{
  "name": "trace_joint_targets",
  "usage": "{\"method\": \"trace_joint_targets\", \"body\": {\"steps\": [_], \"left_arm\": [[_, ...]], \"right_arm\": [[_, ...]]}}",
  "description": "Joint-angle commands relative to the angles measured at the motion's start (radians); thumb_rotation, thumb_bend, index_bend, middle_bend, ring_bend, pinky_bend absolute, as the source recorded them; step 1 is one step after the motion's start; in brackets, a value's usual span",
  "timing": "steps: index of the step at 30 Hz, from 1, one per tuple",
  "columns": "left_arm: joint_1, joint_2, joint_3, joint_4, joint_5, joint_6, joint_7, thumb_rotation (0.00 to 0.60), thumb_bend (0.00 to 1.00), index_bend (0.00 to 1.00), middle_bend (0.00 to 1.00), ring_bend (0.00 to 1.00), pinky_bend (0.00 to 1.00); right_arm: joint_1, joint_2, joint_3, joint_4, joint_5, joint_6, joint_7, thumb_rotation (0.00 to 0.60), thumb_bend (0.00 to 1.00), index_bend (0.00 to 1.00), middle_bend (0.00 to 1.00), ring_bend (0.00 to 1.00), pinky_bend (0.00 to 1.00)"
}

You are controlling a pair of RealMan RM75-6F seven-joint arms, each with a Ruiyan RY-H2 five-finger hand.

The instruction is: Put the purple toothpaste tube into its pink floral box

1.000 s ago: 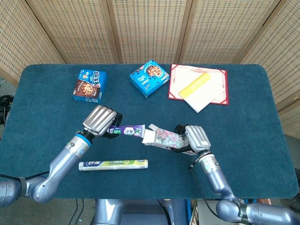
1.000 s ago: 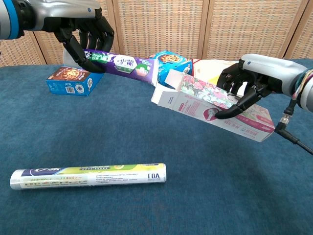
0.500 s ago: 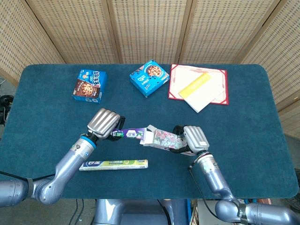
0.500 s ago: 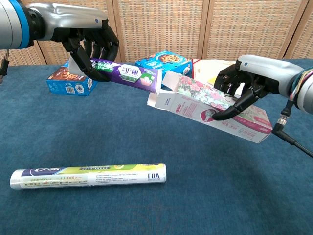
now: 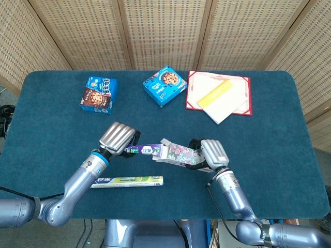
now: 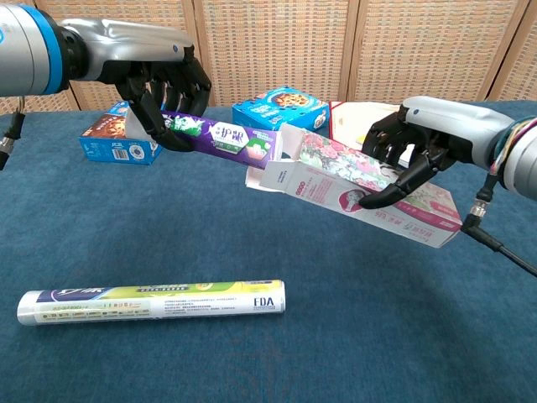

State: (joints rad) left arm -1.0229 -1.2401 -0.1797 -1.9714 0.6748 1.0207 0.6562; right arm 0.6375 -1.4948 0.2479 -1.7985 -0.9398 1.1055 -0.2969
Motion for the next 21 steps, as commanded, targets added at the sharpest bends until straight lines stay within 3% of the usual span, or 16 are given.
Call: {"method": "trace_joint_targets", "body": {"steps": [1,21], "left_arm": [[-0.008,-0.013,0.004,0.005,-0.008,0.009,0.007,0.600,0.37,0.84,0.64,0.53,0.49],[-0.004,-0.096,0.008,0.038,0.065,0.068,-0.019,0.600,0.37,0.84,0.64,0.53,0.49]], "right_arm": [[0.002,0.000,0.000,-0.003,0.000,0.001,-0.001,0.600,0.12,0.58,0.53,0.43,0.53],[0.011,0.002,0.007,-0.033,0.019,-0.014,0.022,0.600,0.12,0.58,0.53,0.44,0.54]]}}
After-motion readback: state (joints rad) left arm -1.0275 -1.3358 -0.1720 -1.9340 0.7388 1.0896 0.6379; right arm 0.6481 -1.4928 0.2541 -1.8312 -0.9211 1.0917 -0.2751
